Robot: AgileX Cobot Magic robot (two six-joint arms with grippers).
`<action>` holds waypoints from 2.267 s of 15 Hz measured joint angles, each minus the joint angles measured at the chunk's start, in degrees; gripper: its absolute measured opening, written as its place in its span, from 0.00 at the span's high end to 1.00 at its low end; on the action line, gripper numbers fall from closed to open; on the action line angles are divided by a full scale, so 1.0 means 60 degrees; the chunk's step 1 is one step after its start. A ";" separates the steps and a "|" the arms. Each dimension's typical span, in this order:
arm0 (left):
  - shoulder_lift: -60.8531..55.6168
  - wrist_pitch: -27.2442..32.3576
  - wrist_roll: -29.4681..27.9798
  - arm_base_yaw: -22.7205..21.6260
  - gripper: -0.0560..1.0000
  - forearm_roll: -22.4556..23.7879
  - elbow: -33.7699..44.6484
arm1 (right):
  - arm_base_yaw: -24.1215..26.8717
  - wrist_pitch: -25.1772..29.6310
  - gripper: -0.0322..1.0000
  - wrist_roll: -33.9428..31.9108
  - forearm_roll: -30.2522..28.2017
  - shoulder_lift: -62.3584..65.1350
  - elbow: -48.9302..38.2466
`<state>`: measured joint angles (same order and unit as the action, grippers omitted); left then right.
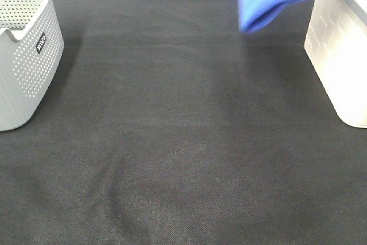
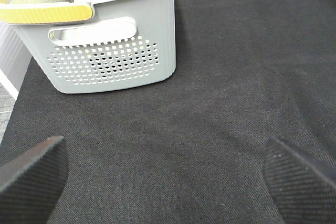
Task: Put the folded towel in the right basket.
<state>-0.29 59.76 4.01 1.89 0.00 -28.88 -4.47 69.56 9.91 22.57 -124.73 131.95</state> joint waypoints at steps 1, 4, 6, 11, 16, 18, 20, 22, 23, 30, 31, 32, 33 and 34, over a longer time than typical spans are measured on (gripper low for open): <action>0.0000 0.0000 0.0000 0.0000 0.07 0.0000 0.0000 | 0.0497 0.0000 0.77 -0.0057 -0.0315 0.0392 0.0000; 0.0000 0.0000 0.0000 0.0000 0.07 0.0000 0.0000 | 0.2674 0.0010 0.77 -0.0143 -0.0993 0.1194 0.0000; 0.0000 0.0000 0.0000 0.0000 0.07 0.0000 0.0000 | 0.3409 0.0010 0.77 -0.0143 -0.1050 0.1079 0.0000; 0.0000 0.0000 0.0000 0.0000 0.07 0.0000 0.0000 | 0.3505 0.0076 0.50 -0.0726 -0.2225 -0.0134 -0.0115; 0.0000 0.0000 0.0000 0.0000 0.07 0.0000 0.0000 | 0.3505 0.0067 0.03 -0.0898 -0.1977 -0.0115 -0.0239; 0.0000 0.0000 0.0000 0.0000 0.07 0.0000 0.0000 | 0.3505 0.0067 0.03 -0.0907 -0.1499 0.0029 -0.0439; 0.0000 0.0000 0.0000 0.0000 0.07 0.0000 0.0000 | 0.3505 0.0067 0.03 -0.0754 -0.0592 0.1041 -0.1385; 0.0000 0.0000 0.0000 0.0000 0.07 0.0000 0.0000 | 0.3505 0.0048 0.03 -0.0688 -0.0869 0.1595 -0.1948; 0.0000 0.0000 0.0000 0.0000 0.07 0.0000 0.0000 | 0.3505 0.0038 0.03 -0.0649 -0.1280 0.2177 -0.2712; 0.0000 0.0000 0.0000 0.0000 0.07 0.0000 0.0000 | 0.3505 -0.1576 0.03 0.1881 0.0506 0.9568 -1.0657; 0.0000 0.0000 0.0000 0.0000 0.07 0.0000 0.0000 | 0.3505 -0.1671 0.03 0.2082 0.0506 1.0476 -1.1727; 0.0000 0.0000 0.0000 0.0000 0.07 0.0000 0.0000 | 0.3505 -0.1786 0.03 0.2225 0.0506 1.1497 -1.2605; 0.0000 0.0000 0.0000 0.0000 0.07 0.0000 0.0000 | 0.3505 -0.1843 0.03 0.2340 0.0497 1.2405 -1.3379; 0.0000 0.0000 0.0000 0.0000 0.07 0.0000 0.0000 | 0.3505 -0.1872 0.03 0.2359 0.0458 1.3264 -1.4104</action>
<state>-0.29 59.76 4.01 1.89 0.00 -28.88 16.56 58.33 24.06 25.32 -45.15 47.33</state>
